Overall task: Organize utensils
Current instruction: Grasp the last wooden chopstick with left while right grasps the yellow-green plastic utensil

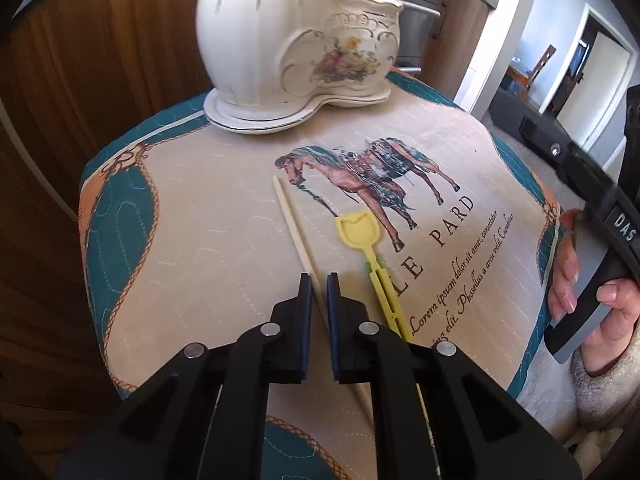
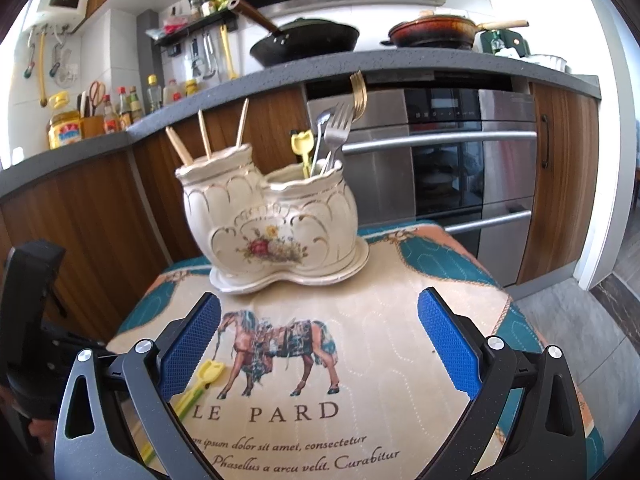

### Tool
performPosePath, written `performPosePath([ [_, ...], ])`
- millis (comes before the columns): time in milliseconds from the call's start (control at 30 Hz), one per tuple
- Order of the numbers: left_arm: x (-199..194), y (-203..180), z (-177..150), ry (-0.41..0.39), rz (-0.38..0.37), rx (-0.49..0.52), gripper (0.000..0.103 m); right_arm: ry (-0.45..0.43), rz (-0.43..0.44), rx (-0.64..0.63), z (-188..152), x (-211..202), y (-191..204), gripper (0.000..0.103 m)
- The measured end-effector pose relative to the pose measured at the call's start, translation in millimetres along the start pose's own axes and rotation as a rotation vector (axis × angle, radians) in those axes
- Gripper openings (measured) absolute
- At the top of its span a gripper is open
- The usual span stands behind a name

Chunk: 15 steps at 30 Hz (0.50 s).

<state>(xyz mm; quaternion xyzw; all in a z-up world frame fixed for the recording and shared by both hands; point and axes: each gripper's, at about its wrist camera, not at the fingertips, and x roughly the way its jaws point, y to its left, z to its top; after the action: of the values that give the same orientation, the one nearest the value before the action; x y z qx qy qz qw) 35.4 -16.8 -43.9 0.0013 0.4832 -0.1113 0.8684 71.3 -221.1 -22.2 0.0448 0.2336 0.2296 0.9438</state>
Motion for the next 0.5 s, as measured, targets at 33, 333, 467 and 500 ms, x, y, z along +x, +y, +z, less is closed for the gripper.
performPosePath([
  [33, -2.8, 2.4, -1.8, -0.009, -0.006, -0.006, 0.008, 0.017, -0.003, -0.008, 0.2, 1.5, 2.1, 0.098],
  [333, -21.2, 28.0, -9.0, -0.084, -0.017, -0.025, 0.004, 0.243, 0.09, -0.1, -15.6, 9.7, 45.4, 0.095],
  [467, -17.9, 42.6, -11.4, -0.094, -0.042, -0.061, 0.004, 0.303, 0.107, -0.142, -22.5, 13.5, 66.9, 0.084],
  [500, -15.5, 41.8, -11.7, -0.094, -0.049, -0.064, 0.004, 0.326, 0.102, -0.158, -25.2, 16.0, 74.2, 0.082],
])
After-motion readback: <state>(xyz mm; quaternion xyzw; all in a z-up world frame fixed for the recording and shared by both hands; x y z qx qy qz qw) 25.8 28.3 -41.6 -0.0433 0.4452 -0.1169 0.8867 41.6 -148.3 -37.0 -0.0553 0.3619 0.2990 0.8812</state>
